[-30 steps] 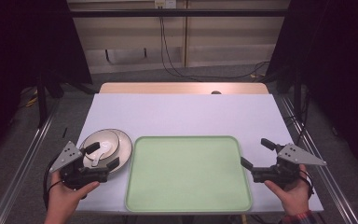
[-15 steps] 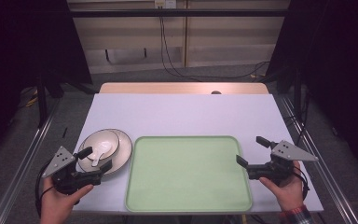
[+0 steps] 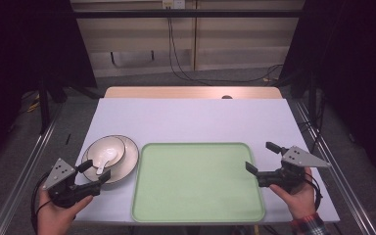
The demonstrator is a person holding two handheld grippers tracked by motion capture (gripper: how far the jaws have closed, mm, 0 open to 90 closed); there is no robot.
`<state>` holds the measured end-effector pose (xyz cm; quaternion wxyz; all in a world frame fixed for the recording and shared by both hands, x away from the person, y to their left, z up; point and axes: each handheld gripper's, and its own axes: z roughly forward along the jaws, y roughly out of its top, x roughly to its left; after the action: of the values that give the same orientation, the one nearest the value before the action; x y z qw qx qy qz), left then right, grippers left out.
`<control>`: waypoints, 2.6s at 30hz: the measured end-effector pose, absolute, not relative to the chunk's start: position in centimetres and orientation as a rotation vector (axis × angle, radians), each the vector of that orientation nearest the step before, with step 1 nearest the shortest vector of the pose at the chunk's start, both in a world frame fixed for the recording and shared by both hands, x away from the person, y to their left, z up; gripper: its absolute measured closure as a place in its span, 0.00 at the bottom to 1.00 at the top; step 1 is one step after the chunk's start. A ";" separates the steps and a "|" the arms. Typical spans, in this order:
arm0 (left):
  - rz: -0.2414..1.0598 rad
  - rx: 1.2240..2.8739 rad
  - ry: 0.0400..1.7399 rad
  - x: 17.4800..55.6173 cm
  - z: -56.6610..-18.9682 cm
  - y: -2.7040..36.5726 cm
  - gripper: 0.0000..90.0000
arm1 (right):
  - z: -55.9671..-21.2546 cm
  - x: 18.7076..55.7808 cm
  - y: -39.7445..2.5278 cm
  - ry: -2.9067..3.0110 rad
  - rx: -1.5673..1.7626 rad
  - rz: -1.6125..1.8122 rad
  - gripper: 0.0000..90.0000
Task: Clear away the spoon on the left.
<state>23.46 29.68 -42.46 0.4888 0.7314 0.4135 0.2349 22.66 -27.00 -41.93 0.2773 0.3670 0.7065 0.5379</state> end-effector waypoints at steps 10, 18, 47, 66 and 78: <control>0.578 1.842 1.022 23.6 -43.2 30.2 0.45 | -41.9 22.5 -27.0 1.898 0.970 1.443 0.02; 0.591 1.851 1.032 23.5 -43.3 30.6 0.58 | -41.9 22.5 -27.0 1.900 0.965 1.443 0.02; 0.576 1.810 1.029 23.9 -43.4 30.4 0.76 | -41.9 22.4 -27.2 1.903 0.969 1.435 0.02; 0.575 1.742 1.034 24.2 -43.0 30.4 0.94 | -42.0 22.2 -27.2 1.898 0.980 1.432 0.02; 0.569 1.691 1.050 25.3 -42.3 30.7 0.94 | -41.9 22.2 -27.3 1.898 0.976 1.432 0.02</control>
<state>25.26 30.68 -42.32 0.5102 0.7024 0.4362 0.2365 22.18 -27.34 -41.95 0.2818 0.3643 0.7087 0.5345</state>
